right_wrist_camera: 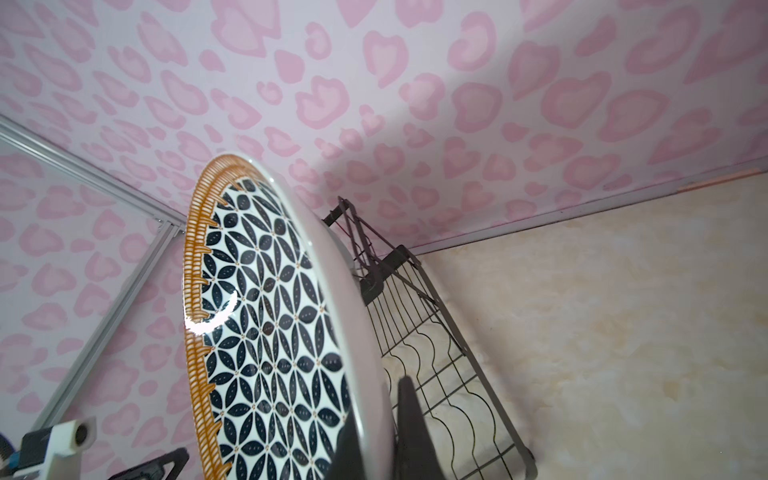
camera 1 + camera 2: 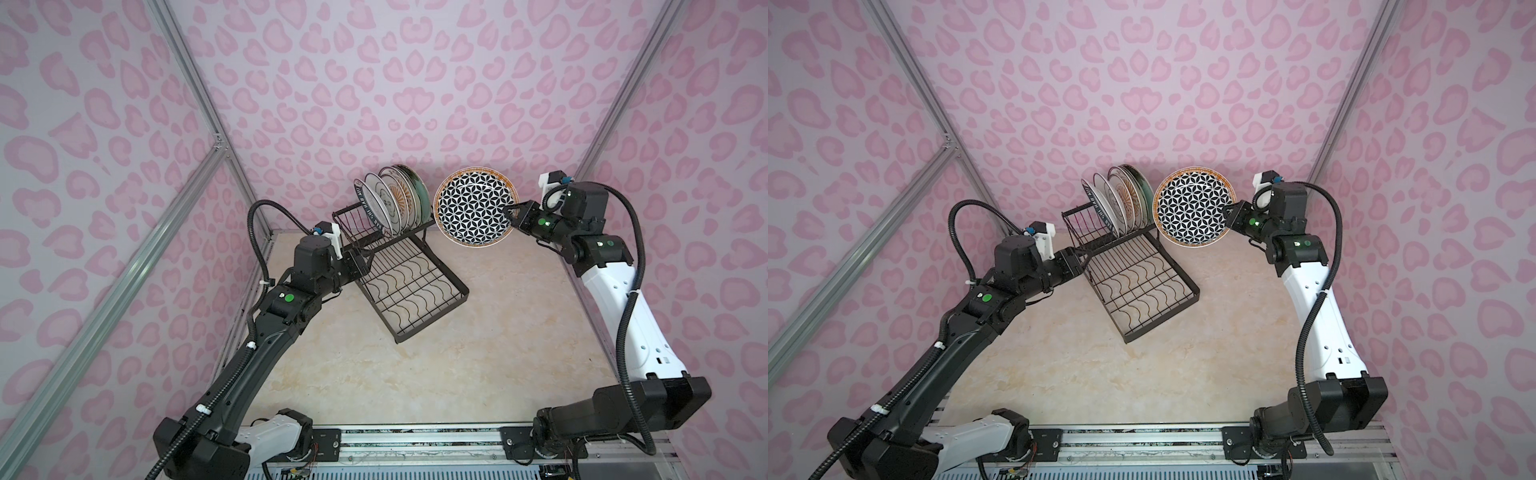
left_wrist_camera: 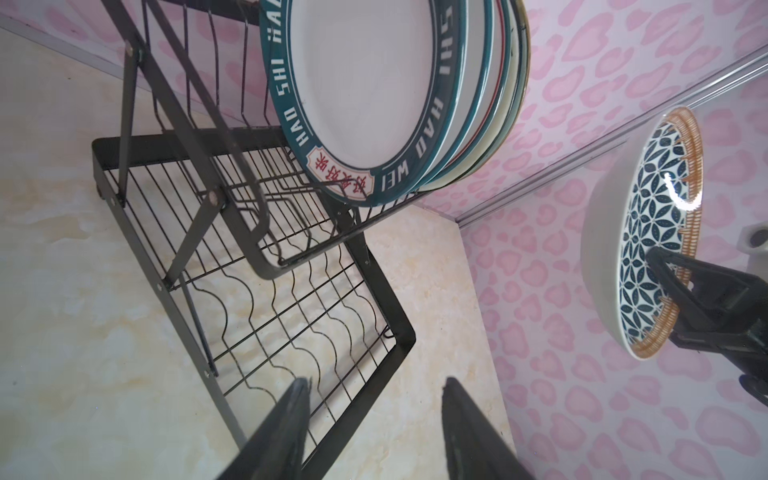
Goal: Load plates into a dish rack
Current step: Pick up the plate from the top-right of the table, then place the plate on the dish rack.
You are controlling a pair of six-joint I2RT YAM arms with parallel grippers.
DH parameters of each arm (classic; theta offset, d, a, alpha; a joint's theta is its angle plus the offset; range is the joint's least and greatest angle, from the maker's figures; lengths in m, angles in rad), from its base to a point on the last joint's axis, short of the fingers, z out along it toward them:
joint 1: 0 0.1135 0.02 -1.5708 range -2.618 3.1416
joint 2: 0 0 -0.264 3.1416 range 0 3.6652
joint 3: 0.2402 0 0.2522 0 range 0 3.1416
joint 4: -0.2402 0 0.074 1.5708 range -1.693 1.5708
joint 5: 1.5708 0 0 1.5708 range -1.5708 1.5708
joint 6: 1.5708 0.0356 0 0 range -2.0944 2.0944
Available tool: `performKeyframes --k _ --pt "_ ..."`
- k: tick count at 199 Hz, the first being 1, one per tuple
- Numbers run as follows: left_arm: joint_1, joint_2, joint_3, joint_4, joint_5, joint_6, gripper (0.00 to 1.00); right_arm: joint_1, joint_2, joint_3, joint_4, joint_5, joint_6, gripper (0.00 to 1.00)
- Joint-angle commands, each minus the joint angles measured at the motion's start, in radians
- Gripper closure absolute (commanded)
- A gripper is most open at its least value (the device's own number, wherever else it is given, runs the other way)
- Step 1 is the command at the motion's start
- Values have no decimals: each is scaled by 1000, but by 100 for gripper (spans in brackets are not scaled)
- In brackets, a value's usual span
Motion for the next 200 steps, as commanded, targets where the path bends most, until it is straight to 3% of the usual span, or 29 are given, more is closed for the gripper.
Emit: performKeyframes --k 1,73,122,145,200 --pt "0 33 36 100 119 -1 46 70 11 68 2 29 -15 100" --pt "18 52 111 161 163 -7 46 343 156 339 -22 184 -42 100" --pt "143 -44 72 119 161 -18 46 474 335 623 -106 306 -109 100" --pt "202 -86 60 19 89 3 46 533 414 738 -135 392 -149 100" --pt "289 -178 -57 -37 68 1 46 633 537 873 -117 642 -227 100"
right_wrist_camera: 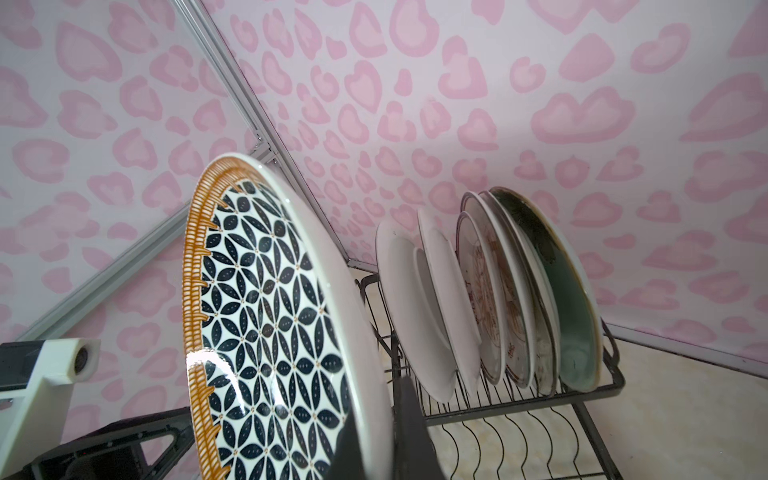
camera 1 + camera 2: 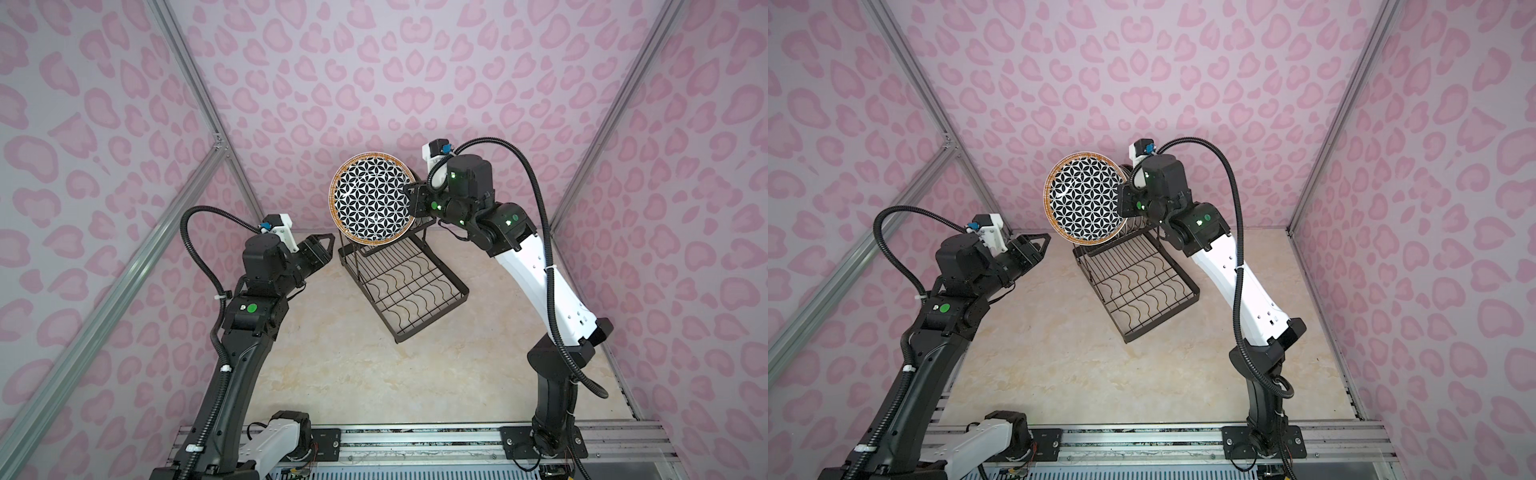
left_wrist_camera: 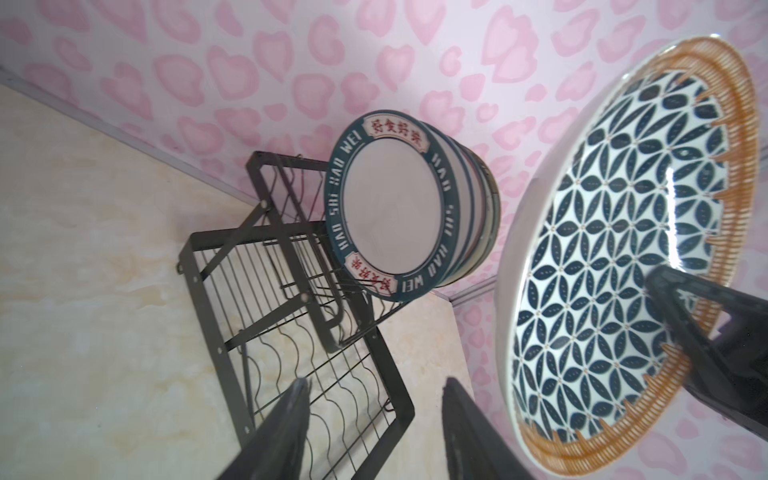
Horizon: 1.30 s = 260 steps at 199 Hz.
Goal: Load plates into a dish rack
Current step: Place the plate on the dish rack.
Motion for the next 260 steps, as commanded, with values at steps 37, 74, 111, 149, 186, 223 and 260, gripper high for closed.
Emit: performKeyframes --k 37,74,111,149,186,223,260 --pt "18 -59 -88 -39 -6 7 46 53 82 96 138 252 -93 100" --pt "20 -104 -150 -44 -12 -12 46 126 114 99 238 421 -223 100" --pt "21 -154 -215 -45 -5 -44 46 175 151 107 317 533 -321 100" --pt "20 -220 -249 -87 -24 -52 46 229 192 107 425 651 -459 100" --pt "20 -255 -257 -118 -24 -53 46 271 246 121 544 760 -622 100" --pt "20 -275 -268 -125 -6 -68 46 296 315 163 643 826 -761 100" --pt "20 -296 -299 -124 6 -82 46 298 363 170 740 859 -865 100"
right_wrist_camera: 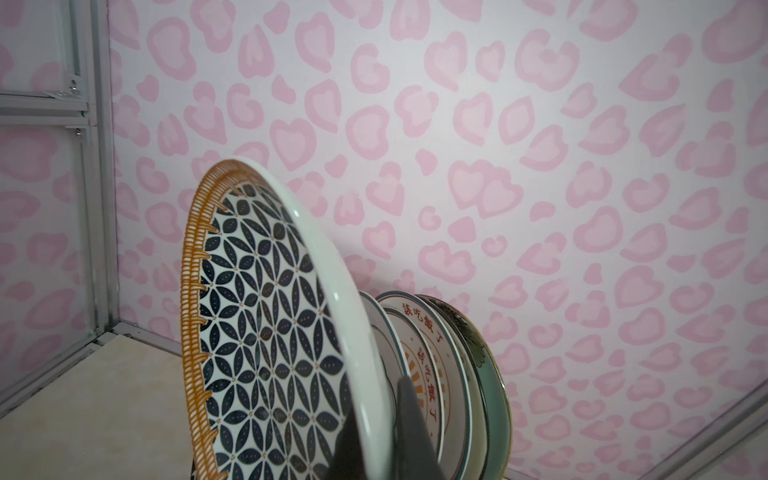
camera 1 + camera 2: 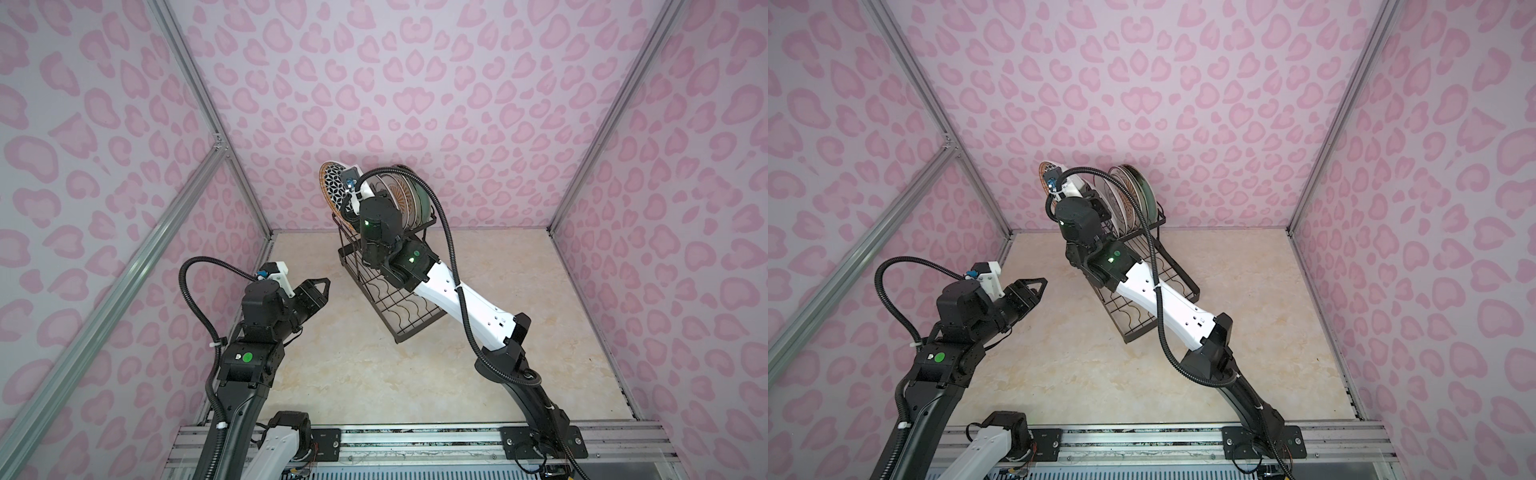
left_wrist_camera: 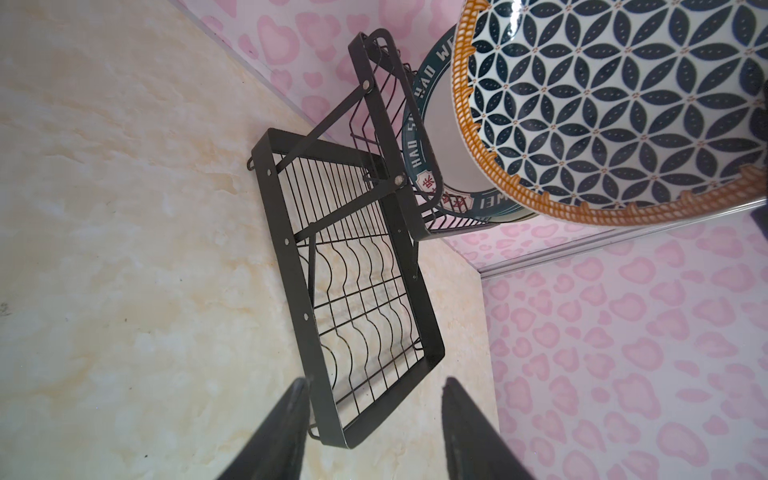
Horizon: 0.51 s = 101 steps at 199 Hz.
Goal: Load plates into a dish rack
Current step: Place the plate on the dish rack.
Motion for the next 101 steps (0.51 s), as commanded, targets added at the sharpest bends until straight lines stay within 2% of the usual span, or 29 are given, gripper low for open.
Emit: performKeyframes --k 1,101 --pt "0 -9 -15 4 16 -10 46 1 22 10 193 39 -87 100" --pt "0 -17 -48 8 36 -24 47 -3 146 51 361 84 -271 100"
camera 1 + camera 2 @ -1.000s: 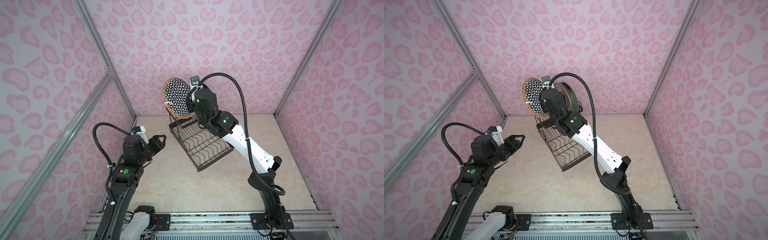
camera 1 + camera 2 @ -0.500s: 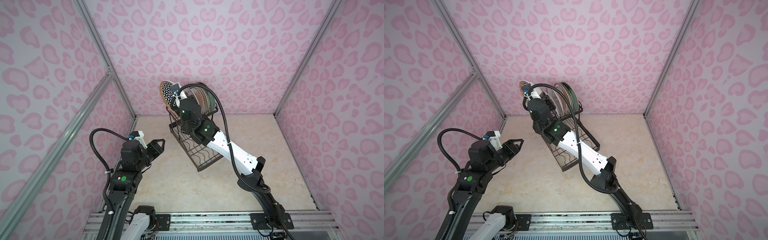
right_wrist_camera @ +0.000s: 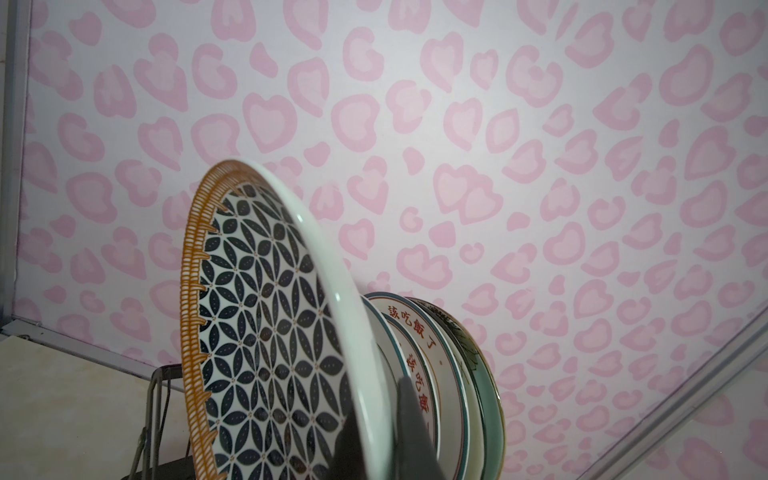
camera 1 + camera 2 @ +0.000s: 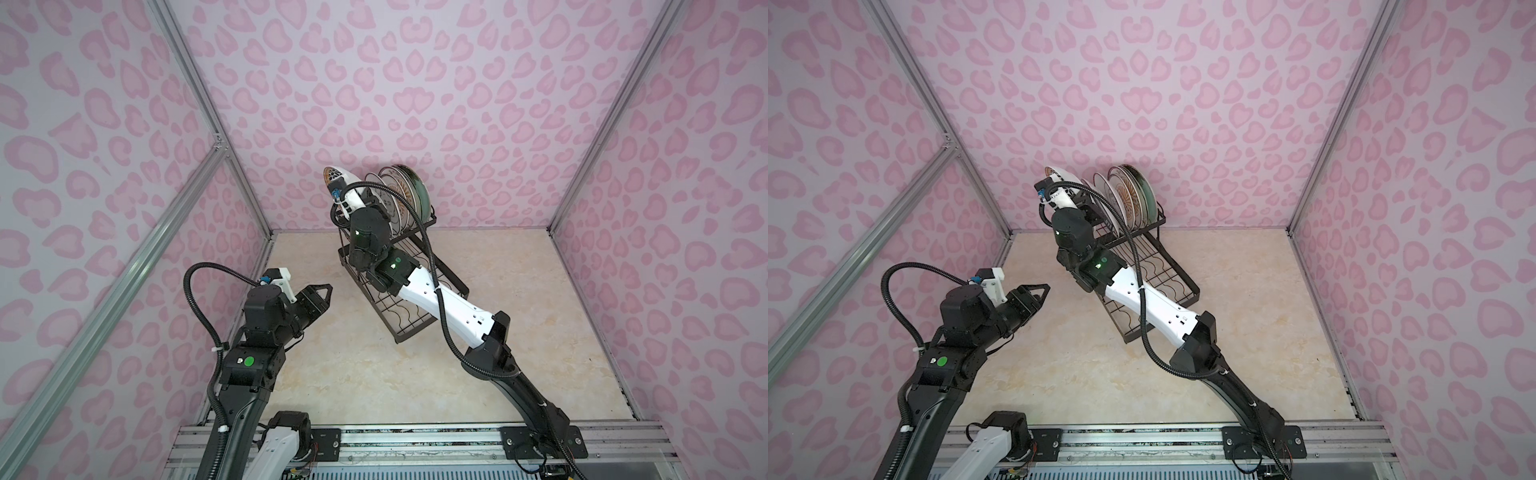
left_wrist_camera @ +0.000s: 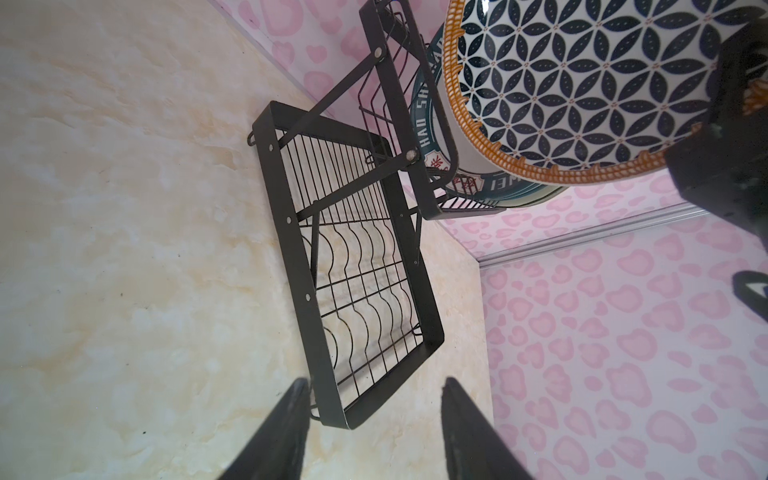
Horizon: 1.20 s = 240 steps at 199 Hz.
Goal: Load plates into a dish rack
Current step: Place the plate on the dish rack.
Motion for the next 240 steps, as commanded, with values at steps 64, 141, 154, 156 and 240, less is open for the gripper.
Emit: performKeyframes --k 64,141,154,156,240 --pt "0 13 -15 21 18 4 47 -12 63 24 189 16 -77 100" --pt "-1 33 -28 48 32 6 47 -15 94 25 190 20 -84 100" --pt "-1 33 -30 50 32 7 47 -17 98 26 194 24 -90 100" --pt "-1 33 -30 51 32 7 47 -16 98 25 194 24 -90 100" --pt "0 30 -31 52 32 8 47 -17 104 25 250 40 -146 100"
